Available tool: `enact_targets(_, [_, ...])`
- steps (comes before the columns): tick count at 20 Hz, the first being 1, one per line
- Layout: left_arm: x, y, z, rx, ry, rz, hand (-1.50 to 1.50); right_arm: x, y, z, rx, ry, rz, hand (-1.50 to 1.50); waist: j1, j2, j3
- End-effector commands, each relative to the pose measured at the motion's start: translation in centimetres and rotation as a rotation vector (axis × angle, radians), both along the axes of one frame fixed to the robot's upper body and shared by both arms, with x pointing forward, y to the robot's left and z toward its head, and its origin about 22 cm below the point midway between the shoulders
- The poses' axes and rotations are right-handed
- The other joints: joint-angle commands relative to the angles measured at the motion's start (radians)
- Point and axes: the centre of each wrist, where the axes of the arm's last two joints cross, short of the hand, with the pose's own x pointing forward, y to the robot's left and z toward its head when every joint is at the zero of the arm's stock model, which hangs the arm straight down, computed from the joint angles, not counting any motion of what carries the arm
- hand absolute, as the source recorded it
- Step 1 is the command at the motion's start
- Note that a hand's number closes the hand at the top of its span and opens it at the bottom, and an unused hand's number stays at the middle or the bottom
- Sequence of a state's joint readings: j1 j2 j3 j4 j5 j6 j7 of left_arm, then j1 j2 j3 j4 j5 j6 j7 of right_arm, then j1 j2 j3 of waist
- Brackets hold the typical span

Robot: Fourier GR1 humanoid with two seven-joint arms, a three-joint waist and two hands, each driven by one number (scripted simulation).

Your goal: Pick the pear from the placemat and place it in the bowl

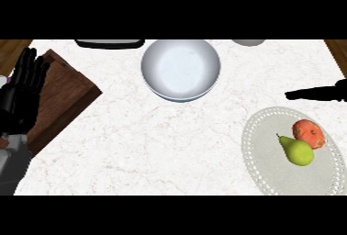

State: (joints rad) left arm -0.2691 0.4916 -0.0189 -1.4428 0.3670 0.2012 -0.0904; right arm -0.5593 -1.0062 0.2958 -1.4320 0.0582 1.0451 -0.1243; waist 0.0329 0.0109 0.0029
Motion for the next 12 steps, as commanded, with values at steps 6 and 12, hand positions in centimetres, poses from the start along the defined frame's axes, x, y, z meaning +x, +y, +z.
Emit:
enact_targets(6, [-1.1,0.8,0.6,-0.018,0.007,0.006,0.00,0.0,-1.0,-6.5,0.021,0.139,0.087,-1.50,-0.003,-0.006,0.000])
enact_targets(12, [0.0,1.4,1.0,0.014,-0.004,0.024,0.00,-0.1,-2.2,-10.5,-0.017,0.132,0.094,-1.50,-0.006,-0.001,0.000])
